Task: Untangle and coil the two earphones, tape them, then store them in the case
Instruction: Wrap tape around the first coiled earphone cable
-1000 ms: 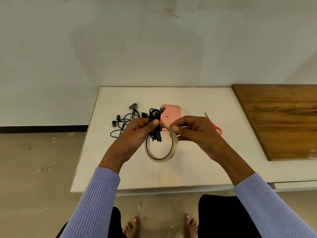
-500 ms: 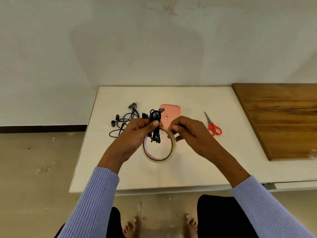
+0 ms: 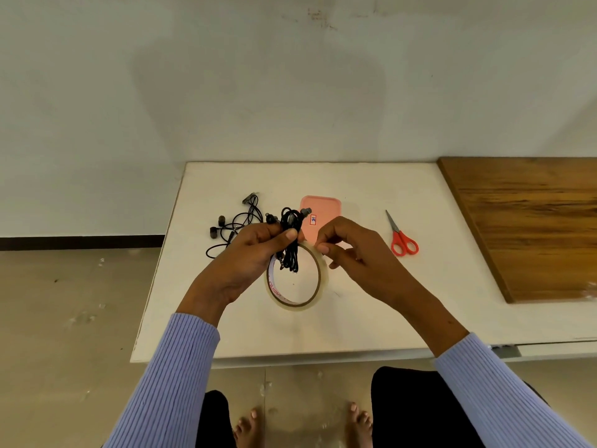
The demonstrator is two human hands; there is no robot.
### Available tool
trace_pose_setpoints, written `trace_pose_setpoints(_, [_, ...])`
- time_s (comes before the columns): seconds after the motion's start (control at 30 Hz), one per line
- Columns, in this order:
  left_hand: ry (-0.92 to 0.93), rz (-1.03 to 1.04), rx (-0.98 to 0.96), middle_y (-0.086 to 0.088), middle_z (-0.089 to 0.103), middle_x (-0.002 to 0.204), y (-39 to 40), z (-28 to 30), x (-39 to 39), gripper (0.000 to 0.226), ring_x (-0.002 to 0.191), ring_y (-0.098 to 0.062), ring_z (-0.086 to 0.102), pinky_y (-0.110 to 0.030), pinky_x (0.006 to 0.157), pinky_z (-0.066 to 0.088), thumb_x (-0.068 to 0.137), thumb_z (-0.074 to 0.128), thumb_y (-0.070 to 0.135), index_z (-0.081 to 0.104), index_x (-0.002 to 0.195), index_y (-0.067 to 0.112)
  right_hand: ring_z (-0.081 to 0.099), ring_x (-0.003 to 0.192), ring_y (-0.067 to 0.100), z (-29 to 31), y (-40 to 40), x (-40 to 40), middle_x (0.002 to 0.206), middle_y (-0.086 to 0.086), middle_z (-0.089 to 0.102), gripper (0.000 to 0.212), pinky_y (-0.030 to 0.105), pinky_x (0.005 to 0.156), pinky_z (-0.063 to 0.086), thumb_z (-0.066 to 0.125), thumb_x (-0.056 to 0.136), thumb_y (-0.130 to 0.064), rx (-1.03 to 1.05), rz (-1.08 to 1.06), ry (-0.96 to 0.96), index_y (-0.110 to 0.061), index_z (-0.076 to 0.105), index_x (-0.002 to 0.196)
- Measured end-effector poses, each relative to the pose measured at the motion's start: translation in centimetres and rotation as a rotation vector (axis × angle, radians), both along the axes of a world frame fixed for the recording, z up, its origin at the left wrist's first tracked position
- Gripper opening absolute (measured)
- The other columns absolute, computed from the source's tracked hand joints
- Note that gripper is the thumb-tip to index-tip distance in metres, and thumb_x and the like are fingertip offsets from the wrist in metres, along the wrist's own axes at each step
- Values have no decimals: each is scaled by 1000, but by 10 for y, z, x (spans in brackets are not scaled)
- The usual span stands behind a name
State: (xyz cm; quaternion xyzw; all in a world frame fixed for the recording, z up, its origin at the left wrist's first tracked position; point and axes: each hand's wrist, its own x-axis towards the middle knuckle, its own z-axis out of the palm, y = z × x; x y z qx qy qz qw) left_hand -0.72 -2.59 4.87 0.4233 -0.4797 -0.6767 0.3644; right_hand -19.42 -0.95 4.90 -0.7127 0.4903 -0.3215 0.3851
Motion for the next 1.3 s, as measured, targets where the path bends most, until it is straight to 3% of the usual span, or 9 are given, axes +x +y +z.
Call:
trace_pose_setpoints(0.23, [81,193,35,4,72,77,-8,-1,21,23,81,-5,66,-13,77,51,95,44,7,66,89,4,57,89,10,10,6,-12,93,-3,57,15,21,68,54,49,91,-18,-80,26,-38,-5,56,93])
trace_pose_setpoints(0.43, [276,380,237,0,71,72,-15,-9,27,35,74,-10,68,-20,76,56,95,45,4,73,74,7,58,97,19,22,13,-16,96,-5,59,13,30,75,54,49,90,-21,-94,11,-42,-11,57,91])
trace_pose_setpoints(0.53, [190,329,241,-1,72,80,-13,-12,22,20,91,-18,64,-30,94,47,95,46,9,65,89,5,58,100,13,27,13,-10,97,-7,61,8,22,79,52,50,90,-21,-155,-1,-20,-17,57,91])
trace_pose_setpoints(0.6, [30,275,173,-6,70,105,-11,-13,19,22,111,-19,59,-31,103,38,96,48,15,65,102,4,58,96,12,28,12,-6,97,-4,62,13,19,79,51,51,89,-21,-198,3,32,-12,59,94])
trace_pose_setpoints(0.67, [28,260,132,-11,64,120,-9,-10,17,27,119,-18,56,-26,102,39,96,47,15,61,113,0,58,93,13,24,10,-2,97,-1,62,12,23,79,51,54,91,-19,-223,18,138,-9,59,95])
trace_pose_setpoints(0.77, [73,170,88,-12,66,117,-5,-1,12,29,115,-17,60,-17,94,47,95,46,13,60,114,-4,59,93,20,17,6,1,100,3,61,8,37,78,52,55,92,-16,-224,24,285,-9,58,95])
trace_pose_setpoints(0.87, [94,23,58,-15,65,119,2,4,2,27,117,-18,59,-18,102,41,95,45,12,63,110,-2,57,88,19,17,2,0,99,2,59,9,42,73,50,54,93,-18,-243,-6,337,-10,57,96])
trace_pose_setpoints(1.07, [80,-100,34,-20,66,114,7,11,-11,21,113,-22,61,-22,102,42,92,49,14,67,95,4,54,87,18,20,0,2,104,-1,54,12,37,71,49,49,95,-18,-283,-83,482,-10,56,102])
trace_pose_setpoints(1.3, [-112,-44,-92,-8,70,110,9,20,-7,24,113,-9,60,-23,105,36,92,52,21,70,101,7,49,79,11,25,-2,10,98,-6,53,10,35,67,48,48,96,-21,-317,-146,486,-15,55,96])
